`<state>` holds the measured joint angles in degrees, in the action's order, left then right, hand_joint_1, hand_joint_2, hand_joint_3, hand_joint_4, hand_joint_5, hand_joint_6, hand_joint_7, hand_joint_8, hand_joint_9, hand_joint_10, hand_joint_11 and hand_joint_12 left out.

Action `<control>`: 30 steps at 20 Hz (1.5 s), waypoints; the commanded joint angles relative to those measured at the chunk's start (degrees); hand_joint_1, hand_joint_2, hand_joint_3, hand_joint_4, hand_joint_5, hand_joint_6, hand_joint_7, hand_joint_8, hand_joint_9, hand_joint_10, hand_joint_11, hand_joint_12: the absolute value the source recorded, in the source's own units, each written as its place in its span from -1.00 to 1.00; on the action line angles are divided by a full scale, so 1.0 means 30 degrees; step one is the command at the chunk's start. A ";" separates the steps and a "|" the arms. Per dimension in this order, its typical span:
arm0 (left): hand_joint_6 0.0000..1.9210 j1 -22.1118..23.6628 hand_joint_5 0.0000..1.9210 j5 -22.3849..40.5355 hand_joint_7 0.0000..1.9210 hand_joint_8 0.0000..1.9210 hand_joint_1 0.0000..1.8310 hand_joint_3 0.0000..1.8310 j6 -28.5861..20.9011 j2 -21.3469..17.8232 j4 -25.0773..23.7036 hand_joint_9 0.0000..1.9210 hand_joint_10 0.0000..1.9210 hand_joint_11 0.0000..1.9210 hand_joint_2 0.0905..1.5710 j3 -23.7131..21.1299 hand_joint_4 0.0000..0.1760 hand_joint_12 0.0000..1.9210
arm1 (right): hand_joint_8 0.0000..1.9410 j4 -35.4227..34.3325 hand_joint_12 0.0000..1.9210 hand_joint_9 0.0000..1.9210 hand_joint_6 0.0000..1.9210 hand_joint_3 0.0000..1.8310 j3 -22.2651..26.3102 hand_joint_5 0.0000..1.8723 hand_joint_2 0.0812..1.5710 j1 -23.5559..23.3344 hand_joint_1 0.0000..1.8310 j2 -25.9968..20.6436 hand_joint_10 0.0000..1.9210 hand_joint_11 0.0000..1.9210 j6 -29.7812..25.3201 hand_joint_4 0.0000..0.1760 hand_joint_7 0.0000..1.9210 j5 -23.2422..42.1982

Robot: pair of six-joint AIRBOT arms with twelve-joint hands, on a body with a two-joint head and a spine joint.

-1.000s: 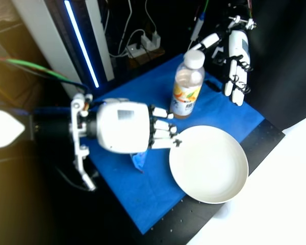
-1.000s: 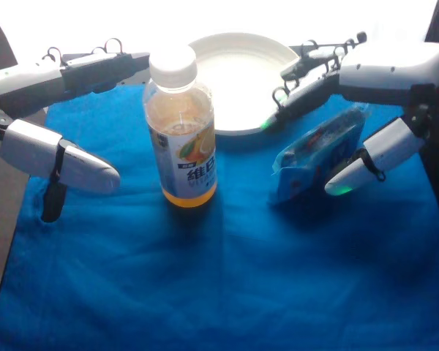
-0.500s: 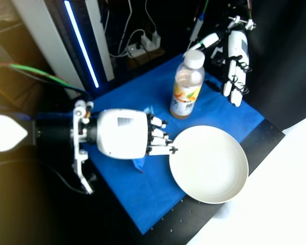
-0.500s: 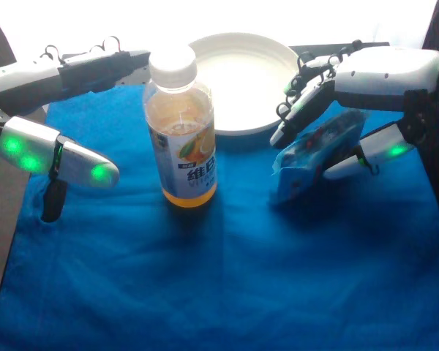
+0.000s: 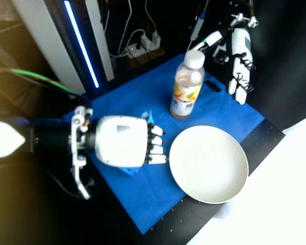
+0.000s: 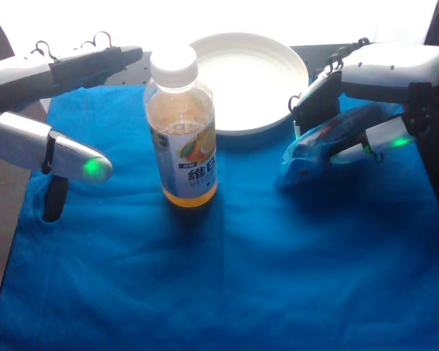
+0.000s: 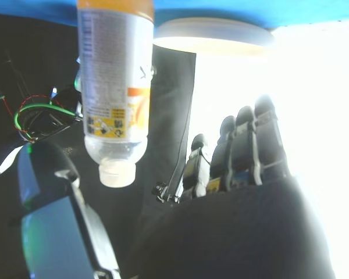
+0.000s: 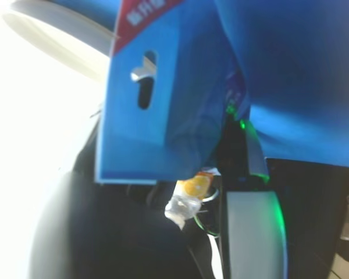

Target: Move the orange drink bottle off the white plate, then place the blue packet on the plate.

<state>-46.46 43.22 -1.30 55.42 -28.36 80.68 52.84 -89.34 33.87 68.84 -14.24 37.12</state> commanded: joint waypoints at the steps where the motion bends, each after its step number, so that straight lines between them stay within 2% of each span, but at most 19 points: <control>1: -1.00 0.0075 -1.00 0.1542 -1.00 -1.00 -0.26 -0.99 -0.0162 -0.0136 0.0950 -0.98 -0.99 -0.94 -0.14 0.0126 1.00 -0.98 | 0.02 -0.1553 0.47 -0.01 -0.08 -1.00 -0.0100 -0.06 0.40 -0.0422 0.48 -0.0135 0.30 -0.33 -0.0061 -1.00 0.04 0.1957; 5: -1.00 -0.0244 -1.00 0.1464 -0.99 -1.00 -0.24 -1.00 -0.0149 -0.0281 0.1246 -0.97 -0.99 -0.94 -0.17 0.0124 1.00 -0.98 | 0.20 -0.1872 0.69 -0.03 -0.09 -1.00 0.0112 -0.02 0.41 -0.1280 0.36 -0.0605 0.03 -0.32 -0.0061 -1.00 0.03 0.2885; 6: -1.00 -0.0288 -1.00 0.1576 -1.00 -1.00 -0.21 -1.00 -0.0147 -0.0283 0.1384 -1.00 -1.00 -0.97 -0.18 0.0107 1.00 -0.99 | -0.07 -0.1889 0.57 0.04 -0.24 -1.00 0.0202 0.03 0.36 -0.1839 0.49 -0.0748 0.24 -0.31 -0.0059 -1.00 0.11 0.3122; 8: -1.00 -0.0290 -1.00 0.1716 -0.99 -1.00 -0.27 -1.00 -0.0147 -0.0300 0.1451 -0.99 -1.00 -0.97 -0.17 0.0089 1.00 -0.99 | 0.12 -0.1626 0.81 0.10 -0.01 -1.00 0.0202 0.00 0.40 -0.2933 0.38 -0.0861 0.44 -0.04 -0.0055 -1.00 0.02 0.3282; 9: -1.00 -0.0286 -1.00 0.1767 -1.00 -1.00 -0.28 -1.00 -0.0147 -0.0318 0.1455 -1.00 -1.00 -0.98 -0.15 0.0103 1.00 -0.99 | 0.10 -0.1500 0.64 0.03 -0.16 -1.00 0.0057 0.03 0.38 -0.3415 0.39 -0.0744 0.16 -0.17 -0.0051 -1.00 0.09 0.3277; 10: -1.00 -0.0273 -1.00 0.1800 -1.00 -1.00 -0.28 -0.99 -0.0145 -0.0335 0.1455 -1.00 -1.00 -0.98 -0.13 0.0107 1.00 -1.00 | -0.07 -0.1492 0.35 -0.16 -0.03 -0.99 -0.0252 0.02 0.36 -0.3663 0.36 -0.0379 -0.40 -0.81 -0.0051 -1.00 0.14 0.3277; 11: -1.00 -0.0265 -1.00 0.1802 -1.00 -1.00 -0.27 -0.98 -0.0139 -0.0337 0.1451 -1.00 -1.00 -0.98 -0.11 0.0110 1.00 -0.99 | -0.18 -0.1480 -0.26 -0.13 -0.04 -1.00 -0.0684 0.02 0.35 -0.3993 0.37 0.0016 -0.62 -0.96 -0.0051 -1.00 0.20 0.3269; 13: -1.00 -0.0233 -1.00 0.1800 -1.00 -1.00 -0.29 -0.99 -0.0124 -0.0335 0.1447 -1.00 -1.00 -0.97 -0.10 0.0114 1.00 -0.99 | 0.29 -0.1492 0.79 -0.15 -0.37 -1.00 -0.1731 0.10 0.39 -0.4228 0.38 0.0459 0.42 -0.49 -0.0265 -1.00 0.02 0.3183; 14: -1.00 -0.0215 -1.00 0.1794 -1.00 -1.00 -0.29 -0.99 -0.0115 -0.0333 0.1434 -0.99 -1.00 -0.97 -0.10 0.0112 1.00 -0.99 | 0.31 -0.1480 0.96 -0.06 -0.24 -1.00 -0.2325 0.16 0.34 -0.4253 0.32 0.0958 0.88 -0.07 -0.0853 -1.00 0.03 0.3170; 15: -1.00 -0.0192 -1.00 0.1813 -1.00 -1.00 -0.31 -0.99 -0.0109 -0.0333 0.1407 -1.00 -1.00 -0.95 -0.10 0.0112 1.00 -0.98 | -0.02 -0.1331 0.63 -0.04 -0.36 -1.00 -0.3169 0.13 0.36 -0.4261 0.48 0.1599 0.52 -0.19 -0.1745 -1.00 0.10 0.3179; 16: -1.00 -0.0166 -1.00 0.1853 -1.00 -1.00 -0.34 -0.99 -0.0105 -0.0333 0.1405 -1.00 -1.00 -0.94 -0.09 0.0116 1.00 -0.98 | -0.46 -0.1240 -0.16 0.12 0.09 -1.00 -0.3776 -0.01 0.33 -0.4289 0.52 0.2081 0.00 -0.04 -0.2280 -1.00 0.22 0.3179; 18: -1.00 -0.0007 -1.00 0.1859 -1.00 -1.00 -0.34 -0.99 -0.0097 -0.0333 0.1309 -1.00 -1.00 -0.93 -0.10 0.0128 1.00 -0.98 | -0.75 -0.1232 -0.13 0.14 0.05 -1.00 -0.5086 0.02 0.31 -0.4297 0.52 0.3209 0.06 0.01 -0.2900 -1.00 0.34 0.3118; 20: -1.00 0.0172 -1.00 0.1876 -0.99 -1.00 -0.31 -1.00 -0.0096 -0.0333 0.1159 -0.97 -0.99 -0.93 -0.14 0.0143 1.00 -0.97 | -0.93 -0.1225 0.27 0.20 -0.08 -1.00 -0.5833 0.14 0.27 -0.4297 0.42 0.4044 0.03 0.07 -0.2942 -1.00 0.48 0.2931; 21: -1.00 0.0260 -1.00 0.1893 -0.99 -1.00 -0.33 -1.00 -0.0094 -0.0331 0.1113 -0.98 -0.99 -0.92 -0.13 0.0154 1.00 -0.97 | -0.89 -0.1226 0.28 0.23 -0.16 -1.00 -0.6219 0.20 0.24 -0.4297 0.51 0.4449 -0.23 0.04 -0.2941 -1.00 0.49 0.2851; 23: -1.00 0.0398 -1.00 0.1922 -0.98 -0.99 -0.31 -1.00 -0.0094 -0.0329 0.0914 -0.99 -1.00 -0.94 -0.13 0.0166 1.00 -0.98 | -0.92 -0.1226 0.13 0.20 -0.20 -1.00 -0.7038 0.14 0.27 -0.4299 0.52 0.5240 0.00 -0.11 -0.2942 -1.00 0.43 0.2627; 25: -1.00 0.0591 -1.00 0.1920 -0.98 -1.00 -0.30 -1.00 -0.0092 -0.0299 0.0748 -0.99 -1.00 -0.93 -0.15 0.0177 1.00 -0.98 | -0.60 -0.1226 -0.04 0.17 -0.08 -1.00 -0.7369 0.07 0.30 -0.4299 0.52 0.5501 -0.01 -0.16 -0.2942 -1.00 0.27 0.2484; 26: -1.00 0.0753 -1.00 0.1886 -0.98 -1.00 -0.31 -1.00 -0.0092 -0.0274 0.0603 -0.98 -0.99 -0.93 -0.15 0.0185 0.90 -0.97 | -0.58 -0.1226 -0.07 0.23 -0.11 -1.00 -0.7542 0.08 0.28 -0.4299 0.52 0.5644 -0.07 -0.05 -0.2942 -1.00 0.27 0.2362; 27: -1.00 0.0892 -1.00 0.1876 -0.98 -1.00 -0.33 -1.00 -0.0092 -0.0228 0.0486 -0.96 -0.99 -0.90 -0.15 0.0208 0.82 -0.96 | -0.47 -0.1226 0.01 0.09 -0.04 -1.00 -0.7814 0.05 0.32 -0.4299 0.52 0.5862 0.13 -0.46 -0.2942 -1.00 0.21 0.2274; 30: -1.00 0.1179 -1.00 0.1945 -1.00 -1.00 -0.27 -1.00 -0.0092 -0.0058 0.0154 -0.94 -0.99 -0.90 -0.17 0.0319 0.13 -0.96 | -0.55 -0.1152 -0.08 0.16 -0.14 -1.00 -0.9089 0.10 0.30 -0.4299 0.52 0.6838 0.05 -0.06 -0.2942 -1.00 0.23 0.2224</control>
<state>-43.72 43.90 -1.26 55.11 -30.46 81.43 53.39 -116.97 22.28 89.12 -22.52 39.90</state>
